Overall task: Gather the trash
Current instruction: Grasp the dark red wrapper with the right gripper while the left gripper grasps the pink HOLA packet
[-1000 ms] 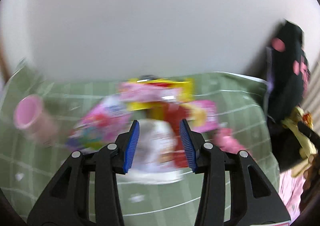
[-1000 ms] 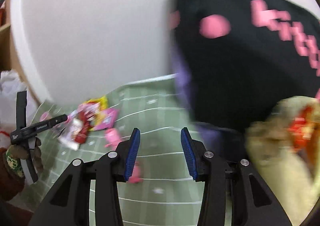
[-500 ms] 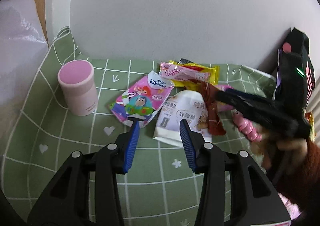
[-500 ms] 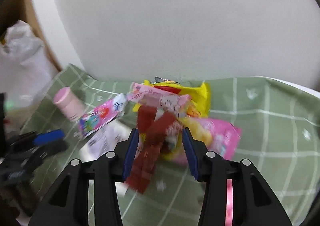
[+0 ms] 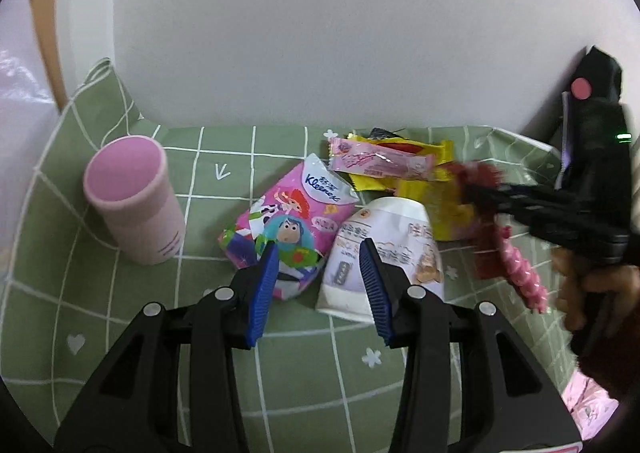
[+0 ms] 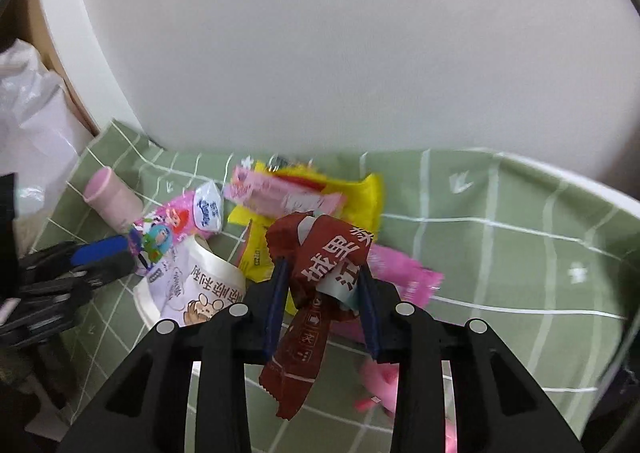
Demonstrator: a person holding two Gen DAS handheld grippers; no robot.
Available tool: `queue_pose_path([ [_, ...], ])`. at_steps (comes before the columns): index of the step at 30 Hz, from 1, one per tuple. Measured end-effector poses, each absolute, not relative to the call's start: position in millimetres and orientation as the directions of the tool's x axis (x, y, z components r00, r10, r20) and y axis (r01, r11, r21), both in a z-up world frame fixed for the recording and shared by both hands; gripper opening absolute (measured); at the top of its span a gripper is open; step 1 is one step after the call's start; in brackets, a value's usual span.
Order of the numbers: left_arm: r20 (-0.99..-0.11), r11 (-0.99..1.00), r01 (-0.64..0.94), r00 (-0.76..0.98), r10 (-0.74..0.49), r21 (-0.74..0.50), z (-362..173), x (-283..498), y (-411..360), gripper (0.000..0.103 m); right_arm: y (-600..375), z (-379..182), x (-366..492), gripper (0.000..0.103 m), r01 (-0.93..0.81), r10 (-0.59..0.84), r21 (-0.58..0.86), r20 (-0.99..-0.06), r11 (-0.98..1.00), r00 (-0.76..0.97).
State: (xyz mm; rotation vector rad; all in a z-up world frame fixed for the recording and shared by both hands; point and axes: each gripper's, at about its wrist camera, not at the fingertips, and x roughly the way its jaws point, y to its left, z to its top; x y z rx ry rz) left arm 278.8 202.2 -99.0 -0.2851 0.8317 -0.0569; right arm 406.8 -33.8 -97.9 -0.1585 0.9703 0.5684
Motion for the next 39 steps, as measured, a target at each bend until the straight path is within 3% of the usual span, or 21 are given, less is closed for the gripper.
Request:
queue_pose_path([
  [10,-0.768,0.964,-0.073,0.621,-0.158,-0.258,-114,321,187,0.040,-96,-75,385,0.031,-0.447,0.335,0.093,-0.797,0.890,0.503],
  [17,-0.734,0.921,0.006,0.602,-0.315,-0.390,-104,307,176,0.040,-127,-76,381,0.031,-0.400,0.354,0.144,-0.776,0.905,0.522],
  [21,-0.689,0.945,-0.032,0.692,-0.214,-0.325,-80,281,187,0.040,-127,-74,377,0.031,-0.418,0.380,0.153,-0.754,0.895,0.536],
  [26,-0.732,0.955,-0.198,0.681,-0.027,-0.220,-89,278,204,0.040,-129,-72,372,0.031,-0.430,0.397,0.166,-0.750,0.887,0.529],
  [31,-0.757,0.923,-0.318,0.652,0.047,-0.217,-105,283,216,0.040,-138,-67,363,0.032,-0.439,0.380,0.134,-0.751,0.888,0.540],
  [36,-0.768,0.914,-0.225,0.627,-0.129,-0.338,-114,292,207,0.040,-149,-69,360,0.032,-0.427,0.364,0.125,-0.758,0.895,0.541],
  [39,-0.754,0.945,-0.128,0.639,-0.154,-0.301,-105,288,186,0.040,-152,-70,361,0.032,-0.425,0.366,0.131,-0.759,0.896,0.539],
])
